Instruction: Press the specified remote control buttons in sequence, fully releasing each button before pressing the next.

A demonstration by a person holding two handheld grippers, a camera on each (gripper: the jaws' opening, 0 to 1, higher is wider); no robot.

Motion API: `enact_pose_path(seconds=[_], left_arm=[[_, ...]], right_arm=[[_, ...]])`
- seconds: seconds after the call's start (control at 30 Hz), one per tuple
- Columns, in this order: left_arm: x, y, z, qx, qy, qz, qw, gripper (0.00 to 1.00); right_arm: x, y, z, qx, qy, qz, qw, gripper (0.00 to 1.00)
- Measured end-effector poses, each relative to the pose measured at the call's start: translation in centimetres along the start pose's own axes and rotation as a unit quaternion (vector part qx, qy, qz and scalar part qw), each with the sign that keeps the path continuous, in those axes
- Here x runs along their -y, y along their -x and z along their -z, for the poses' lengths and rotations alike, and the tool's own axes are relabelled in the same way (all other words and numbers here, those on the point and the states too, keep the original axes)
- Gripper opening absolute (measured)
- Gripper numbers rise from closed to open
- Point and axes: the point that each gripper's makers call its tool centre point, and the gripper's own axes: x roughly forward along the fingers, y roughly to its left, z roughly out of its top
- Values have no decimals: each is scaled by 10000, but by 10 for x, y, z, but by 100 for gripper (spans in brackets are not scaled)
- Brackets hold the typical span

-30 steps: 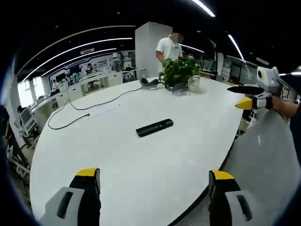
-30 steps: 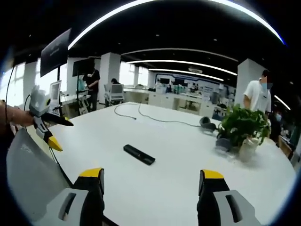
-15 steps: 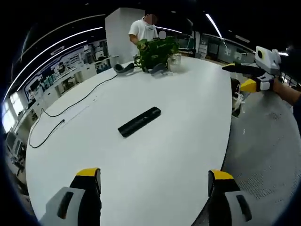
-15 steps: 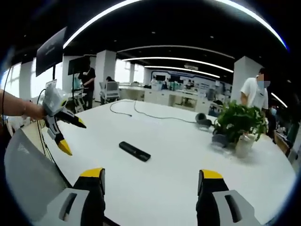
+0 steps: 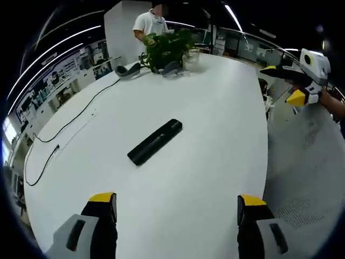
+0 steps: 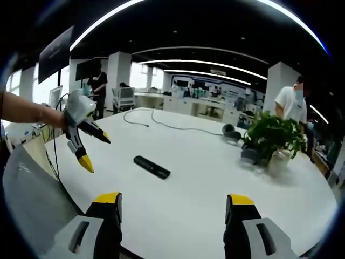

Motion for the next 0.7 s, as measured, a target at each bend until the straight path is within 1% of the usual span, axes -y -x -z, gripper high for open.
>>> enact_pose_path(seconds=[0.1, 0.3, 0.43, 0.53, 0.7], left_arm=[[-9, -7, 0, -96, -98, 30, 9999, 96], [-23, -20, -3, -212, -142, 64, 9997, 96], [-33, -27, -11, -202, -167, 138, 9996, 93], [-39, -32, -16, -257, -330, 171, 9990, 92], [-44, -44, -28, -319, -584, 333, 9972, 89]], right_arm=[[1, 0, 2, -40, -2, 17, 10000, 77], [1, 1, 5, -128, 6, 45, 9999, 77], [0, 1, 7, -186, 8, 45, 9998, 76], [0, 0, 8, -228, 42, 31, 9997, 76], [1, 1, 8, -245, 26, 62, 9997, 75]])
